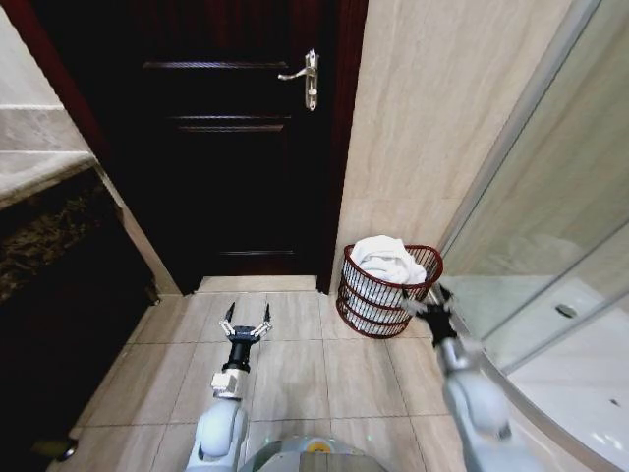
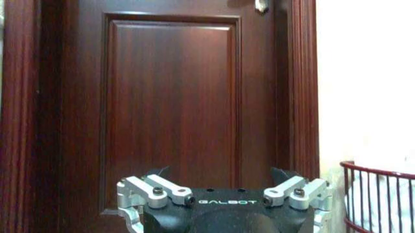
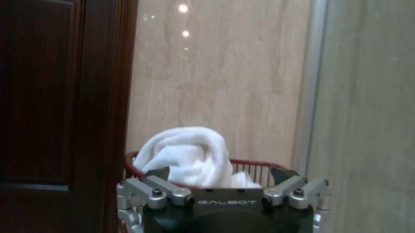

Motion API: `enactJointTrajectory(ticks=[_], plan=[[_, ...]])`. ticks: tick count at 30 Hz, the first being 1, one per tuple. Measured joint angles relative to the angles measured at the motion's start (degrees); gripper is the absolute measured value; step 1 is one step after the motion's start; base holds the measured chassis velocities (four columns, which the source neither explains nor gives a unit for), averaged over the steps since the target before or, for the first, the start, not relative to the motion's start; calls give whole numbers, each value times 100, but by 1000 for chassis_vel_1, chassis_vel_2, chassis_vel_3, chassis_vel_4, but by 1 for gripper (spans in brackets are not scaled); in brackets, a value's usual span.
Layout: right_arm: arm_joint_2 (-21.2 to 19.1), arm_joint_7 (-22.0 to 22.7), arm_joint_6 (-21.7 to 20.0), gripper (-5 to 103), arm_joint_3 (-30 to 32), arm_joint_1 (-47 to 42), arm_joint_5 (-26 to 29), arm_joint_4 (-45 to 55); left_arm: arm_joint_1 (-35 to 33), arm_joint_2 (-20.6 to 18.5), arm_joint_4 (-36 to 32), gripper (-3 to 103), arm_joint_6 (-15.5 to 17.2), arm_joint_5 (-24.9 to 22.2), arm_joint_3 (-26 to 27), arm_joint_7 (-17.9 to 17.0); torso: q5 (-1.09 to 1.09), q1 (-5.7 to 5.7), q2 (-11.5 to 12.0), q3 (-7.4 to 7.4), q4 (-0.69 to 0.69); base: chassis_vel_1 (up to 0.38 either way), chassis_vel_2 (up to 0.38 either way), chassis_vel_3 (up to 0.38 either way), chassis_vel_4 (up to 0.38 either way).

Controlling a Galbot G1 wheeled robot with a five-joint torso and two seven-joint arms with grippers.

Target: Discard the used towel into the hamper.

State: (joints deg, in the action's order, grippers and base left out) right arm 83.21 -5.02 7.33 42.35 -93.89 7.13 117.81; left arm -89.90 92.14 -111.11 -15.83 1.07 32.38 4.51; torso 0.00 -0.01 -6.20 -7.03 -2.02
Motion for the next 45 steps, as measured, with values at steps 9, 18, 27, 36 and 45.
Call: enactJointTrajectory(ticks=[9,18,27,36,45], plan=[[36,-246,306,100,56,-299,146,161,-75,-217,-427,100,1017,-363,23,120,0,-1,0,0,-2,0,0,0,0],[-196,-116,87,100,-23,117,241,70,24,-524,-416,100,1080,-421,100,164,0,-1,0,-1,0,-64,78,78,-70],[-357,181,-205,100,-209,407,223,136,12,-447,-418,100,1024,-325,33,234,0,0,0,-3,3,-139,119,124,-123],[-1121,480,-947,100,-756,2217,728,-546,-115,-335,-456,100,924,-189,46,230,0,0,0,-1,-1,-12,17,14,-9],[-1611,1108,-2294,100,-1606,3562,1725,-1203,-101,-145,-431,100,903,100,-24,217,1,0,0,-2,1,0,0,0,0]])
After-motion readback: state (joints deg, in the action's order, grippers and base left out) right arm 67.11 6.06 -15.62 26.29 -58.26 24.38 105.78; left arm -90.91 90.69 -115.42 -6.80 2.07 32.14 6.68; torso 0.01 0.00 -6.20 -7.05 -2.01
